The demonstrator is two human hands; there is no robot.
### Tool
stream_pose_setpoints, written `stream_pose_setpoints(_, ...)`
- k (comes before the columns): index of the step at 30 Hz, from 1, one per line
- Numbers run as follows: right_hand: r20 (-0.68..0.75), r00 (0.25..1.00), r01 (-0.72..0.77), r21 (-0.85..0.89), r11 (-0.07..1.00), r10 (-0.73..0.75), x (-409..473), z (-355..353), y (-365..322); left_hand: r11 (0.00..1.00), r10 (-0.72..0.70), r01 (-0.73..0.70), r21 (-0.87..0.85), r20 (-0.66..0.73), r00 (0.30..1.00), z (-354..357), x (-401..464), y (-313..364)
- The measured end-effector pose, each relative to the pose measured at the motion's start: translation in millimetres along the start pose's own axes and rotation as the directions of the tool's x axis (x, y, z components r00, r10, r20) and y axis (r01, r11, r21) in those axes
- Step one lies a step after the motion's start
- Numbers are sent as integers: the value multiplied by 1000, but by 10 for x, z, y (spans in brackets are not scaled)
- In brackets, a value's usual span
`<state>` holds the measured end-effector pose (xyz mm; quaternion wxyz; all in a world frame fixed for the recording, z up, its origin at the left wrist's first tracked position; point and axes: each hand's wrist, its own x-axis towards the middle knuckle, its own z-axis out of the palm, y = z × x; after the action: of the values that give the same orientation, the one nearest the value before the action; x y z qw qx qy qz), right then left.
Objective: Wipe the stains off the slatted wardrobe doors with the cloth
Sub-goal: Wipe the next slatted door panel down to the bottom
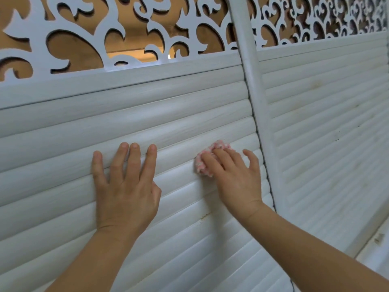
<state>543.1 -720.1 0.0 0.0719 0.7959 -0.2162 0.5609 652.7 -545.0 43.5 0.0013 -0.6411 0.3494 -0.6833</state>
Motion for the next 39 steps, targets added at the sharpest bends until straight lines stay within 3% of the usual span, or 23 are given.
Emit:
stream_pose_setpoints(4, 71, 983, -167, -51, 985, 171, 94, 13, 373, 1000, 1, -1, -1, -5, 1000, 14, -5, 5)
stream_pose_setpoints(7, 220, 927, -281, -135, 950, 305, 150, -34, 553, 1000, -4, 4, -6, -6, 1000, 13, -10, 13)
stream_pose_setpoints(11, 155, 903, -389, -100, 916, 401, 143, 10, 467, 1000, -15, 15, -12, -3, 1000, 13, -5, 32)
stream_pose_setpoints(15, -36, 973, -230, -37, 972, 229, 31, 83, 164, 1000, -20, 20, -12, 3, 1000, 23, -9, 40)
stream_pose_setpoints(18, -54, 997, -48, -15, 999, 47, -11, 131, 160, 1000, -18, 18, -15, 5, 1000, 30, -15, 33)
stream_pose_setpoints(20, -27, 999, -25, -30, 999, 24, 9, 160, 267, 1000, -15, 15, -16, 5, 1000, 29, -16, 26)
stream_pose_setpoints(25, 133, 941, -310, -29, 950, 311, 107, 56, 564, 1000, -9, 10, -14, 20, 1000, 19, -14, 25)
stream_pose_setpoints(31, 142, 852, -519, 104, 848, 504, 59, 46, 426, 999, -37, 38, -21, 34, 999, 2, -13, 60)
stream_pose_setpoints(34, 87, 881, -473, 114, 874, 466, -93, 88, 130, 999, -38, 39, -17, 28, 999, 5, -15, 71)
stream_pose_setpoints(39, -16, 980, -192, 127, 973, 196, -322, 111, -409, 999, -33, 33, -2, 28, 999, 26, -25, 76)
